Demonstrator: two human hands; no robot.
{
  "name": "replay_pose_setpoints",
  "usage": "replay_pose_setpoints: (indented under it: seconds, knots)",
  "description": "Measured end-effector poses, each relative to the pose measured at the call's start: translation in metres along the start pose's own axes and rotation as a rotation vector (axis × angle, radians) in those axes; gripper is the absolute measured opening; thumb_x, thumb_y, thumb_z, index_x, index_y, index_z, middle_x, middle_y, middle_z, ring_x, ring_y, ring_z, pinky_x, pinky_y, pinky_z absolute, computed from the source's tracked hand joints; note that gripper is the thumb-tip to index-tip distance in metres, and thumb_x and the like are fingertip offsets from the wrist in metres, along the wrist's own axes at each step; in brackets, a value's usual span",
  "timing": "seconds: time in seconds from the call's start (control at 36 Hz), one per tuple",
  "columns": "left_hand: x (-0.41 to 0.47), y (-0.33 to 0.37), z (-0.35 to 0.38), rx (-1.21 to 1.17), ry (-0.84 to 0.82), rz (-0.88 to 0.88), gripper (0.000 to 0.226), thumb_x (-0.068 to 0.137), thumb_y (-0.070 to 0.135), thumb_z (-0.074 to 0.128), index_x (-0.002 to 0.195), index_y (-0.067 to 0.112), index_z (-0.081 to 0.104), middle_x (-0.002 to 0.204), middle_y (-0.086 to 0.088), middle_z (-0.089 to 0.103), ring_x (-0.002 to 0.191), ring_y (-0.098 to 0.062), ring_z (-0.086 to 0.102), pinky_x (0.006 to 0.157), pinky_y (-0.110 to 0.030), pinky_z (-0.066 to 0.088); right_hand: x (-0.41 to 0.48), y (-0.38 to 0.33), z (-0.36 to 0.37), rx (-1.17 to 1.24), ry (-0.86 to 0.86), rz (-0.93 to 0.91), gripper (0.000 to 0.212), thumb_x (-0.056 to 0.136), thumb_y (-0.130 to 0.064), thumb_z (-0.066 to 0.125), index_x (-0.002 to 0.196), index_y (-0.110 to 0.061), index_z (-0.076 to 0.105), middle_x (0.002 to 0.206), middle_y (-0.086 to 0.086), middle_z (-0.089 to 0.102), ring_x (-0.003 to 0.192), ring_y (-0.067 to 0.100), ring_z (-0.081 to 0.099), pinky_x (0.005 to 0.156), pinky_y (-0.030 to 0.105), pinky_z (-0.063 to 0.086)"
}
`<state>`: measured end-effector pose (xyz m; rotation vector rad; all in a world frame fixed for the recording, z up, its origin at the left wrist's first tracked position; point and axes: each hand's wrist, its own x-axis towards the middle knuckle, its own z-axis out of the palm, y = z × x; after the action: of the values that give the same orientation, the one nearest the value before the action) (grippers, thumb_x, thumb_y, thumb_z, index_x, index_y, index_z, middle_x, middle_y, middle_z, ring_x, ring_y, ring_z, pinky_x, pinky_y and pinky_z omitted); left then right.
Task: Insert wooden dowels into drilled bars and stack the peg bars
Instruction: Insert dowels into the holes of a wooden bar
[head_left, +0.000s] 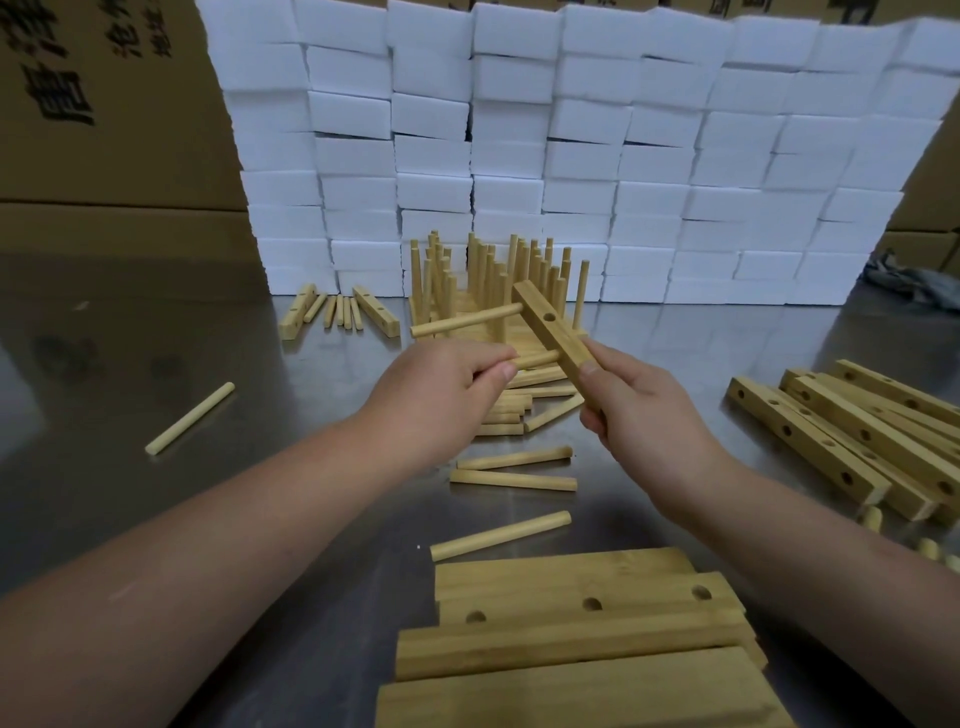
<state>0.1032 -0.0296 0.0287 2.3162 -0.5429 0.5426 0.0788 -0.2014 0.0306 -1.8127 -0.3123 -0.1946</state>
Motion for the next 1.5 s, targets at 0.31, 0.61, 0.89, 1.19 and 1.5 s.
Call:
replay_pose_setpoints:
  seconds: [0.31,0.61,0.89,1.19,1.5]
  knots:
    - [0.006,0.007,0.003,-0.312,-0.079,-0.288,0.021,0.093,0.03,0.051,0.107,0.026,0.067,0.077,0.038,0.05,0.075,0.022,0.043,0.067,-0.011,0.04,0.0,0.004,0.001,0.0,0.029,-0.008,0.037,0.097,-0.023,0.039,0.083,-0.049,0.061,0.051,-0.015,0.041,0.049,-0.001,0.039,0.049,0.014,0.037]
    - [0.008,0.007,-0.001,-0.202,-0.097,-0.291,0.021,0.092,0.035,0.051,0.077,0.037,0.065,0.076,0.019,0.065,0.061,0.009,0.053,0.052,-0.011,0.036,0.003,0.009,0.003,0.021,-0.001,0.102,0.029,0.099,-0.025,0.035,0.095,-0.037,0.061,0.059,-0.008,0.042,0.047,-0.002,0.039,0.05,0.015,0.034]
    - [0.01,0.012,-0.014,0.323,0.169,-0.097,0.02,0.088,0.043,0.046,0.071,0.033,0.05,0.078,0.016,0.042,0.066,0.003,0.039,0.051,-0.019,0.023,0.008,0.018,0.005,0.164,0.119,0.31,0.027,0.101,-0.027,0.032,0.085,-0.025,0.055,0.061,0.001,0.045,0.043,0.011,0.029,0.044,0.023,0.023]
    - [0.004,0.009,-0.002,0.427,-0.36,-0.054,0.027,0.087,0.049,0.051,0.076,0.03,0.067,0.068,0.011,0.06,0.063,-0.004,0.052,0.05,-0.023,0.038,0.013,0.017,0.002,0.349,0.24,0.46,0.031,0.102,-0.028,0.029,0.08,-0.013,0.045,0.064,0.005,0.046,0.044,0.014,0.023,0.047,0.025,0.015]
    - [0.002,0.003,0.008,0.444,-0.494,-0.057,0.019,0.086,0.045,0.057,0.094,0.032,0.069,0.081,0.014,0.058,0.078,-0.008,0.053,0.06,-0.024,0.042,0.015,0.017,0.003,0.374,0.242,0.462,0.027,0.102,-0.027,0.029,0.086,-0.011,0.043,0.064,0.004,0.046,0.041,0.012,0.024,0.042,0.023,0.016]
